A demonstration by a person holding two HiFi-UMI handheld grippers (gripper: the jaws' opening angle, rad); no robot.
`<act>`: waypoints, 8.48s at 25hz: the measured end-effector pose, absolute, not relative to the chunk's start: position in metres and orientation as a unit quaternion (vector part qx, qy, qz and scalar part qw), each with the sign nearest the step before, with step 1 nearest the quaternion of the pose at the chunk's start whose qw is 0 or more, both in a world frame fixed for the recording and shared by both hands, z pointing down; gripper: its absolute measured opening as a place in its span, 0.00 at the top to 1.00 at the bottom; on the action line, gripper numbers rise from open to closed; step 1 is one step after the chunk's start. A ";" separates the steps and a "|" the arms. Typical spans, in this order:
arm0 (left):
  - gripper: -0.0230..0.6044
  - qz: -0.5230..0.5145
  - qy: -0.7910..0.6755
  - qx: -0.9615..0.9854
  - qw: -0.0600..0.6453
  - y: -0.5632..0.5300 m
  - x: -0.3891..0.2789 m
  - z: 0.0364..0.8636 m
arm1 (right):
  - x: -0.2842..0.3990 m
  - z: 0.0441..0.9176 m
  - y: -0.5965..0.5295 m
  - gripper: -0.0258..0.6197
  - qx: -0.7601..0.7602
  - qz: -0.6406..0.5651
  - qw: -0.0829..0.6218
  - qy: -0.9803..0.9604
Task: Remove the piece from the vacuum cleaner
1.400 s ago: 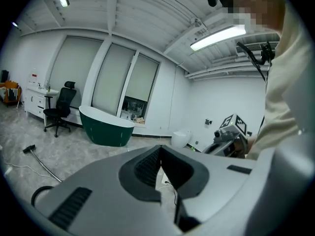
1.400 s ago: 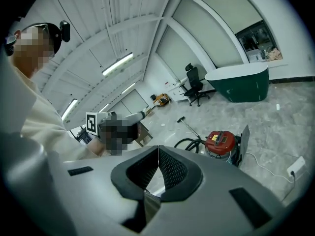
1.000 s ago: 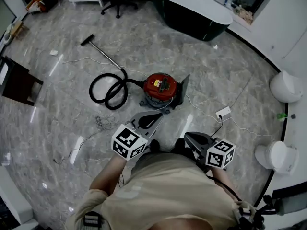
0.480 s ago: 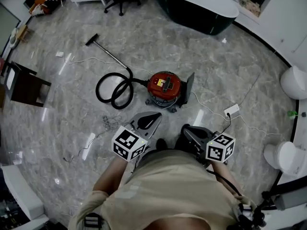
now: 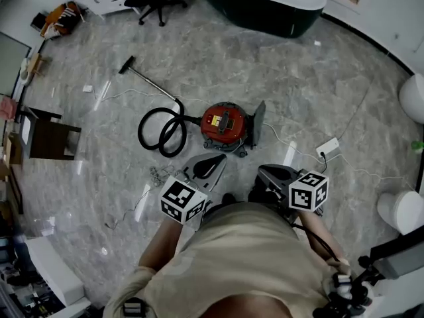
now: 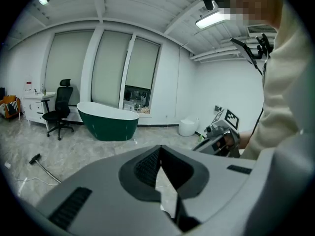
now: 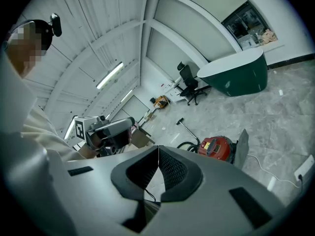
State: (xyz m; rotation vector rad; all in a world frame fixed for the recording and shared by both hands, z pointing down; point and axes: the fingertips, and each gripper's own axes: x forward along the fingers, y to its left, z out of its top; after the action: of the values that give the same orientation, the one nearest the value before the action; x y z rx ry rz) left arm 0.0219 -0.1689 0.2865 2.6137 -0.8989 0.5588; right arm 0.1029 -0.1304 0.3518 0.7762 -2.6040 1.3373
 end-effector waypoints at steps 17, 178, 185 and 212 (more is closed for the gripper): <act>0.96 0.231 -0.343 0.897 0.155 -0.218 0.050 0.316 | 0.148 0.402 -0.179 0.96 0.237 0.453 0.158 -0.845; 0.96 0.364 -0.202 0.852 0.319 -0.309 0.000 0.740 | 0.151 0.936 -0.357 0.92 0.438 0.465 0.423 -0.643; 0.96 0.365 -0.195 0.853 0.319 -0.303 0.003 0.742 | 0.160 0.938 -0.365 0.92 0.448 0.461 0.424 -0.638; 0.96 0.346 -0.204 0.856 0.324 -0.301 0.012 0.737 | 0.211 0.915 -0.393 0.93 0.472 0.427 0.432 -0.639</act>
State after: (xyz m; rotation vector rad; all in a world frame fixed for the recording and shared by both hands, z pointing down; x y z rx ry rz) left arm 0.0117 -0.3012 0.7366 2.2468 -0.5360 0.9086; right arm 0.2113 -0.3935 0.9151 1.1763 -1.5938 1.0634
